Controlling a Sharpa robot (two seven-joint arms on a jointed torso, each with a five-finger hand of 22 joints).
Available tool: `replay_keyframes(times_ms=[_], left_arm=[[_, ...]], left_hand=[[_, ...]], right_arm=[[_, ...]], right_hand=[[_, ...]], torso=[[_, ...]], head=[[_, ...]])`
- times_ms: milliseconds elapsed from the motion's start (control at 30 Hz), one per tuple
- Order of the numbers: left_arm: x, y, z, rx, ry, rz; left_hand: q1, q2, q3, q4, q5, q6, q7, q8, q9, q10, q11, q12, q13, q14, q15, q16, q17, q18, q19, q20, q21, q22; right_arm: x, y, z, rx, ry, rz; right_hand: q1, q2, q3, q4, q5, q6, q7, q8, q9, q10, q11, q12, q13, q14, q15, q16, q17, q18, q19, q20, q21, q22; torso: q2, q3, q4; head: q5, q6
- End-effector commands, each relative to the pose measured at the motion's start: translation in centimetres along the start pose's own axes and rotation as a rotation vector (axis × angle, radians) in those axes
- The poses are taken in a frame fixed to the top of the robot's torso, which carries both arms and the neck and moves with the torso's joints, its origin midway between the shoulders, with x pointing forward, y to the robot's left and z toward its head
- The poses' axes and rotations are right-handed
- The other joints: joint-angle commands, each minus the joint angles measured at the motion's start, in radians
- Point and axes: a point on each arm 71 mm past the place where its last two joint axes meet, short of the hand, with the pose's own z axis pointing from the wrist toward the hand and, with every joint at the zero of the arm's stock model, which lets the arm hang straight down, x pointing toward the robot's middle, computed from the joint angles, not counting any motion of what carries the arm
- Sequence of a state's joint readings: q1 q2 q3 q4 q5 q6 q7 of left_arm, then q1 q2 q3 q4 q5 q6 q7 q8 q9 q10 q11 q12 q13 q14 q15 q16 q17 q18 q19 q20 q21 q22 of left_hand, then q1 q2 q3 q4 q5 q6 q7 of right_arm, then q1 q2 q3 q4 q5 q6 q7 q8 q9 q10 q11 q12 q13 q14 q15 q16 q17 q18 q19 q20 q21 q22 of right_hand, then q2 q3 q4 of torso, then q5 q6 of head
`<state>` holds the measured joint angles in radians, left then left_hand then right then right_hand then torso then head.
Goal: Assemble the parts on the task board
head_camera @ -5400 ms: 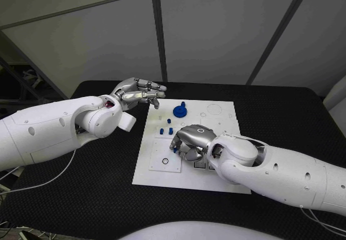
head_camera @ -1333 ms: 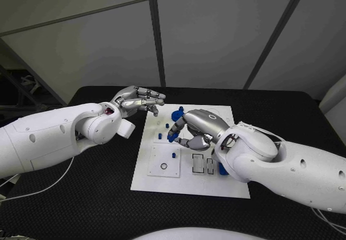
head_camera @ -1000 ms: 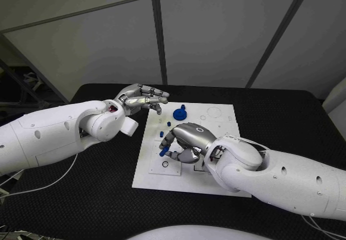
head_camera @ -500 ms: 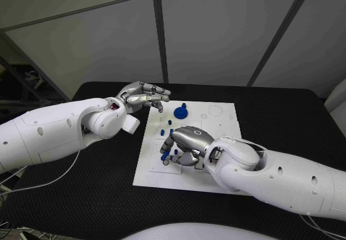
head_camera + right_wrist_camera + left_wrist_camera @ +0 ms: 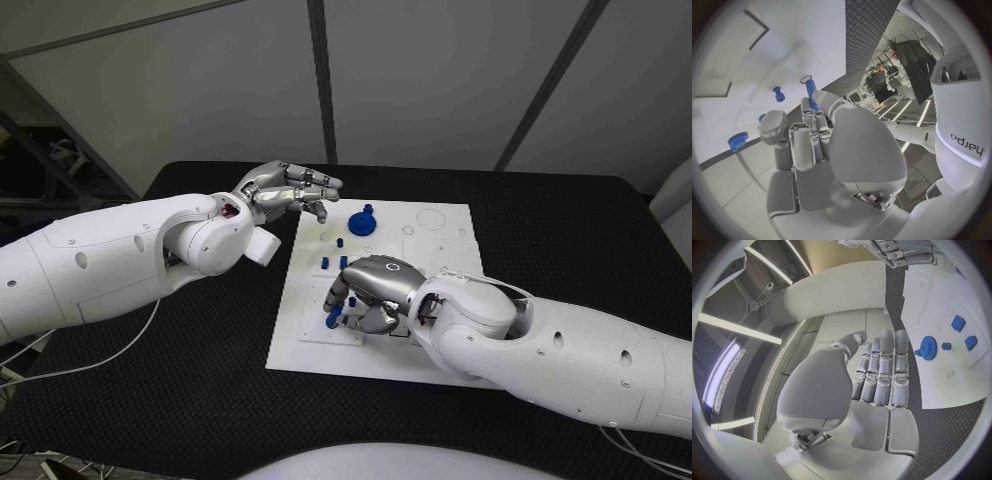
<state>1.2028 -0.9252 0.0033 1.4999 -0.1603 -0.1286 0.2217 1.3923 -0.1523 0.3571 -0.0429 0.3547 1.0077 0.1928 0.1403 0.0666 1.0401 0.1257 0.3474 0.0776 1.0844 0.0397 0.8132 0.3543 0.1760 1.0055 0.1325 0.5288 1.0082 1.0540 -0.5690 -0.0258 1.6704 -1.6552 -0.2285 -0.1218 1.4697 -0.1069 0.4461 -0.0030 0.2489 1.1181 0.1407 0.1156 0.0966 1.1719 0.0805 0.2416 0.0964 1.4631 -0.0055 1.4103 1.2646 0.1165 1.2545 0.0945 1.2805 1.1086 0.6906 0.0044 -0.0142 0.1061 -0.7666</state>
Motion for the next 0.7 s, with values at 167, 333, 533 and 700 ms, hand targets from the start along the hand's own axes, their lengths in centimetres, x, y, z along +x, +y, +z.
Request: replay_keyframes(times_ms=[167,333,533,700], left_arm=[[0.08,-0.13,0.00,0.006,0.011,-0.005],[0.05,-0.13,-0.03,0.006,0.010,-0.005],[0.04,-0.12,-0.04,0.006,0.010,-0.005],[0.03,-0.12,-0.04,0.005,0.010,-0.005]], left_hand=[[0.001,0.012,-0.008,0.000,-0.003,-0.007,0.001,-0.001,0.001,-0.007,-0.003,0.003,0.000,-0.002,0.003,-0.005,-0.001,0.005,-0.004,0.006,-0.007,-0.002],[0.000,0.013,-0.008,0.001,-0.003,-0.007,0.001,0.000,0.001,-0.007,-0.003,0.004,0.001,-0.002,0.003,-0.004,-0.002,0.005,-0.004,0.006,-0.007,-0.002],[0.000,0.013,-0.009,0.001,-0.003,-0.007,0.001,0.000,0.001,-0.008,-0.003,0.004,0.001,-0.002,0.003,-0.004,-0.002,0.005,-0.004,0.006,-0.008,-0.002],[0.000,0.013,-0.009,0.001,-0.003,-0.007,0.001,0.000,0.001,-0.008,-0.003,0.004,0.001,-0.002,0.003,-0.004,-0.002,0.005,-0.004,0.006,-0.008,-0.002]], right_arm=[[0.13,-0.30,0.25,0.035,0.018,-0.070],[0.22,-0.30,0.42,0.042,0.025,-0.090],[0.75,0.06,0.49,0.028,0.051,-0.096],[1.01,0.44,0.56,0.010,0.061,-0.088]], right_hand=[[0.000,0.001,0.004,-0.001,0.006,0.002,0.007,0.004,0.002,0.015,-0.009,0.007,0.002,0.050,-0.002,0.003,-0.004,-0.012,-0.004,0.004,0.003,-0.002],[0.000,0.001,0.004,-0.001,0.006,0.002,0.007,0.004,0.002,0.015,-0.009,0.007,0.002,0.050,-0.002,0.003,-0.004,-0.012,-0.004,0.004,0.003,-0.002],[-0.004,-0.001,0.003,-0.001,0.006,0.002,0.007,0.004,0.002,0.016,-0.009,0.006,0.003,0.050,-0.002,0.002,-0.007,-0.012,-0.006,0.004,0.002,-0.003],[-0.014,-0.008,-0.002,-0.001,0.006,-0.005,0.008,-0.001,0.001,0.009,-0.007,-0.001,0.004,0.048,-0.001,0.000,-0.010,-0.010,-0.013,0.005,-0.002,-0.009]], torso=[[-0.001,-0.0004,-0.0002],[0.000,-0.0001,0.0008],[-0.001,-0.0003,0.0004],[-0.001,-0.0002,0.0000]], head=[[0.003,-0.002],[0.002,-0.003],[0.003,-0.003],[0.002,-0.003]])
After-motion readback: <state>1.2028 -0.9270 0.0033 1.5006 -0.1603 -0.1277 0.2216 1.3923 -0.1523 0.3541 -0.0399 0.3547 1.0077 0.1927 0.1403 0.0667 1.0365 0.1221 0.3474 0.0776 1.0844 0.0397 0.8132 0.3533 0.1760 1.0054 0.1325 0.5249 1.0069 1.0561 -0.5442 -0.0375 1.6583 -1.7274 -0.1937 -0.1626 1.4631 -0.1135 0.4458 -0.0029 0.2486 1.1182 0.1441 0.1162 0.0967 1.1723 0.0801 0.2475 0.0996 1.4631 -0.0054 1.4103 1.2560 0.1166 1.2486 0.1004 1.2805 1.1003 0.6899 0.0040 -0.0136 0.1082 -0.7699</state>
